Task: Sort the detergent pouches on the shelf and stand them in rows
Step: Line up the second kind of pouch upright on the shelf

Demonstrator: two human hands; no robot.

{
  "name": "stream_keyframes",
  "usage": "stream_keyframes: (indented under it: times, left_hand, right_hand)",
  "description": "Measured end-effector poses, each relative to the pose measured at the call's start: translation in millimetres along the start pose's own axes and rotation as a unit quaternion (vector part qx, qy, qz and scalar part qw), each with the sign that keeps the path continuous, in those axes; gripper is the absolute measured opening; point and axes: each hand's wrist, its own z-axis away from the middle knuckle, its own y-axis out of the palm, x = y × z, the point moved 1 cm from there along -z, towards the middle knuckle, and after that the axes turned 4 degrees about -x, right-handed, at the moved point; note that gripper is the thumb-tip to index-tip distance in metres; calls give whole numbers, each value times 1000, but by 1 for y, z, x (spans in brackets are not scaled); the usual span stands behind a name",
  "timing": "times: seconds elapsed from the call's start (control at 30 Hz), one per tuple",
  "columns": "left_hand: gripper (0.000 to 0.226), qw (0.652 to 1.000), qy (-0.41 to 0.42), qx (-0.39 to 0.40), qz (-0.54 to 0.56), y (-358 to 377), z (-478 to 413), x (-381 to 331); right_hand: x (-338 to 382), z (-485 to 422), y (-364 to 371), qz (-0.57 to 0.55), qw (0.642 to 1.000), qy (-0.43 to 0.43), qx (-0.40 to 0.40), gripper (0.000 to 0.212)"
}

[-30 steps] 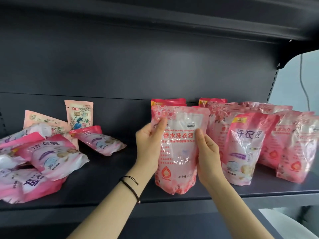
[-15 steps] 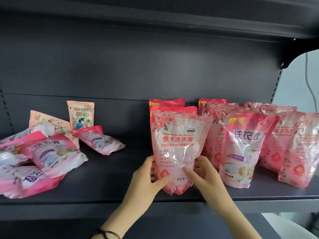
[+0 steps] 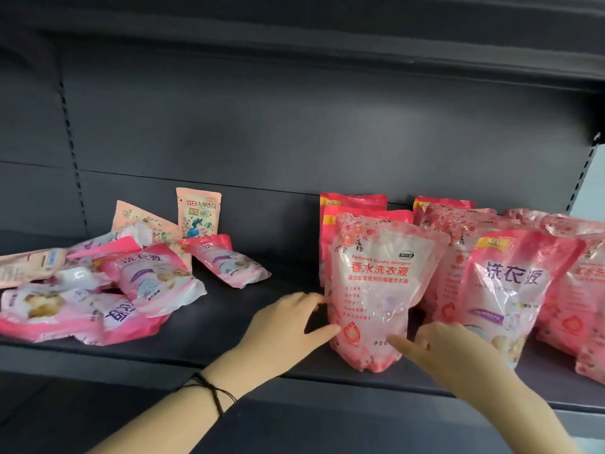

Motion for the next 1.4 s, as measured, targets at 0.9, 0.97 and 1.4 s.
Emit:
stream_keyframes:
  times: [0.9,0.97,1.4]
  left_hand:
    - [52,896,120,77,-420,-188,-31,244]
    - [48,913,84,91,-389,-181,-42,254]
    - [52,927,-32,148,-343,-118,-125,310]
  right_hand:
    - [298,-135,-54,171,962,-208,44,47]
    - [301,-151,-45,169,962,-206,57,48]
    - [316,-277,3,149,963,-221,50,49]
